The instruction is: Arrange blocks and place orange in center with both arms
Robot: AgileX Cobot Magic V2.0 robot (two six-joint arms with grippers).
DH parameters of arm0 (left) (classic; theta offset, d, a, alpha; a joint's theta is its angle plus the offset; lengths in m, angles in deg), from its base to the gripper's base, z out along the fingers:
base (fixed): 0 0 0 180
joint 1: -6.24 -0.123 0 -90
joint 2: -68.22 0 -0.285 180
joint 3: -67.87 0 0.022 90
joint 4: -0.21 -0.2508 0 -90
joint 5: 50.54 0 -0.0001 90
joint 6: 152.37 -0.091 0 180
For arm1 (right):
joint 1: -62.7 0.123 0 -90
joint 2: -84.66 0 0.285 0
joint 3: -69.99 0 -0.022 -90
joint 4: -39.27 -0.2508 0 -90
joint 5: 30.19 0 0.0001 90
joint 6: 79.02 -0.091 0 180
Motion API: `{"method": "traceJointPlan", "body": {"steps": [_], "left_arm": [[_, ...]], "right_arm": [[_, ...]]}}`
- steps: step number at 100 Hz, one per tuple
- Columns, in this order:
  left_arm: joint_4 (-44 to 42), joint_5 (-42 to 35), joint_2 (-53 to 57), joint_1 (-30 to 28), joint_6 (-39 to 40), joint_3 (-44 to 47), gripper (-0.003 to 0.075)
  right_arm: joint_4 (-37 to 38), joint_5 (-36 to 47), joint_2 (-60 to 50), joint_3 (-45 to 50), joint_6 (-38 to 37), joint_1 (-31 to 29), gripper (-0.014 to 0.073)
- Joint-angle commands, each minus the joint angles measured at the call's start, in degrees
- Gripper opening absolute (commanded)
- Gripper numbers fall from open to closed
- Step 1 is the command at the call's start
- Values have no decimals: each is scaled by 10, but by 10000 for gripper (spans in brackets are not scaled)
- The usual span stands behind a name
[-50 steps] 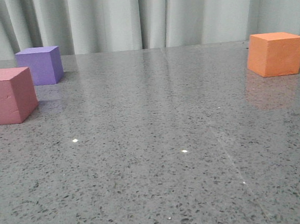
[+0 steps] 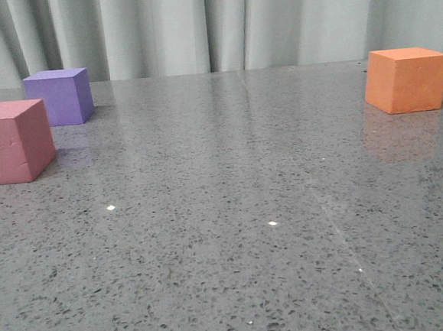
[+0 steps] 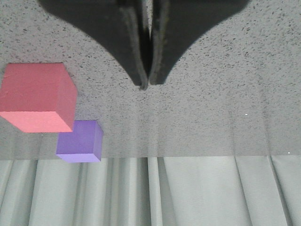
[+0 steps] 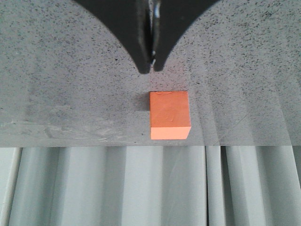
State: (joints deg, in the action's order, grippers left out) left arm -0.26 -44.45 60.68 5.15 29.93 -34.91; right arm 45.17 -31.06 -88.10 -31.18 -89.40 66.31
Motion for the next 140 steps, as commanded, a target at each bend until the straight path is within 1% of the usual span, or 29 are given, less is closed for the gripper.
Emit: {"method": "traceJointPlan", "body": {"steps": [1, 30, 36, 43, 52, 60, 66, 78, 93, 115, 130, 140], "left_arm": [[5, -49, 19, -1, 3, 11, -19], [1, -57, 19, -1, 3, 11, -19], [5, -83, 19, -1, 3, 11, -19], [28, -116, 19, -1, 3, 6, -20], [29, -112, 15, -1, 3, -17, -20], [29, -96, 4, -1, 3, -51, -20], [29, -82, -11, -1, 3, -79, -20], [28, -28, -54, -1, 3, -158, -20], [26, 40, -127, -1, 3, -259, -20], [26, 56, -240, -1, 3, -354, -19], [26, 57, -302, -1, 3, -379, -19], [26, 57, -330, -1, 3, -387, -14]], "right_arm": [[1, 41, -16, -3, 3, -3, -121], [1, 53, -16, -3, 3, -3, -121], [1, 61, -16, -4, 3, -3, -121], [2, 60, -15, -13, 3, -3, -121], [11, 25, -4, -40, 3, -3, -121], [13, -16, 14, -77, 3, -2, -121], [13, -32, 33, -105, 3, -2, -121], [13, -69, 72, -171, 3, -2, -121], [13, -147, 131, -255, 3, -2, -121], [13, -237, 225, -351, 3, -2, -121], [13, -279, 283, -399, 3, -2, -120], [13, -293, 311, -423, 3, -2, -118]]}}
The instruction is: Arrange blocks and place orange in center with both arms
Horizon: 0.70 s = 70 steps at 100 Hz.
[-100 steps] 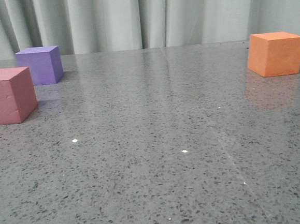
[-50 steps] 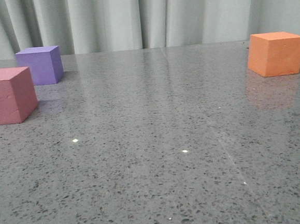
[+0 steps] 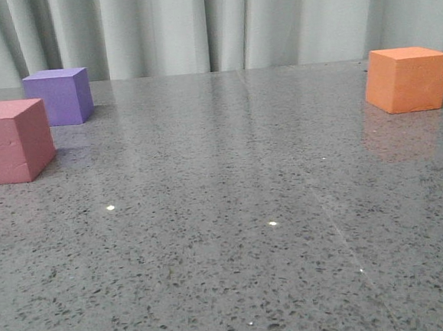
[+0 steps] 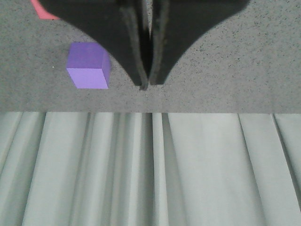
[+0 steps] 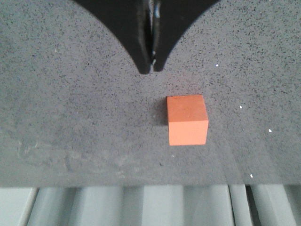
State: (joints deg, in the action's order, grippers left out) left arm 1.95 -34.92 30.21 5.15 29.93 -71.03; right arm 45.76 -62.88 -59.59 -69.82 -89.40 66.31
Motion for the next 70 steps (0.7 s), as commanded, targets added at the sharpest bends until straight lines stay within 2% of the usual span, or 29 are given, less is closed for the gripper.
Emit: {"method": "traceJointPlan", "body": {"steps": [1, 8, 17, 27, 31, 38, 43, 48, 57, 70], "left_arm": [[4, -38, -26, -1, 3, -28, -13], [4, -38, -37, -1, 3, -29, 34], [5, -38, -42, -1, 3, -29, 169], [5, -38, -42, -1, 3, -29, 384], [5, -38, -42, -1, 3, -29, 492], [5, -38, -42, -1, 3, -29, 623], [9, -38, -42, -1, 3, -29, 686], [15, -38, -42, -1, 3, -29, 707], [18, -38, -42, -1, 3, -29, 690], [18, -43, -42, -1, 3, -29, 684]], "right_arm": [[7, 25, 29, -37, 3, -2, -116], [6, 25, 42, -44, 3, -2, -78], [6, 25, 51, -48, 3, -2, 18], [6, 25, 52, -48, 3, -2, 195], [6, 25, 52, -48, 3, -2, 266], [6, 25, 52, -48, 3, -2, 412], [6, 25, 52, -48, 3, -2, 528], [3, 25, 52, -48, 3, -2, 617], [2, 25, 52, -48, 3, -2, 581], [2, 38, 52, -48, 3, -2, 581]]}}
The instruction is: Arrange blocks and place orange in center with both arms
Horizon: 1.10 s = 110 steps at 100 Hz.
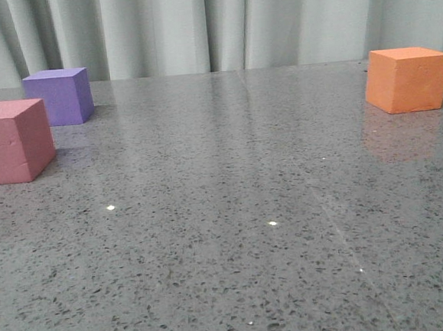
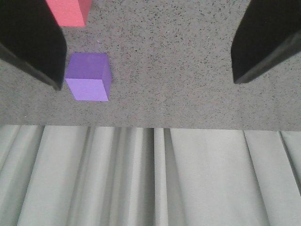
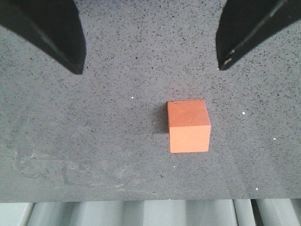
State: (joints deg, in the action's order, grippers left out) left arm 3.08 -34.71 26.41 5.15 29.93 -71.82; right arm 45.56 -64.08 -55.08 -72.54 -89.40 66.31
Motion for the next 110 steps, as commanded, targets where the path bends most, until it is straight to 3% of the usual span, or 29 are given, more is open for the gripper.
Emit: {"method": "traceJointPlan", "body": {"steps": [1, 20, 41, 110], "left_arm": [[7, -45, -4, -1, 3, -21, 681], [7, -44, -7, -1, 3, -21, 645], [7, -46, -7, -1, 3, -21, 608], [6, -61, -7, -1, 3, -21, 598]], "right_arm": [[4, 51, 6, -21, 3, -2, 581], [-6, 51, 14, -26, 3, -2, 581], [-8, -3, 106, -111, 3, -2, 581], [-94, -289, 528, -574, 36, -2, 581]]}}
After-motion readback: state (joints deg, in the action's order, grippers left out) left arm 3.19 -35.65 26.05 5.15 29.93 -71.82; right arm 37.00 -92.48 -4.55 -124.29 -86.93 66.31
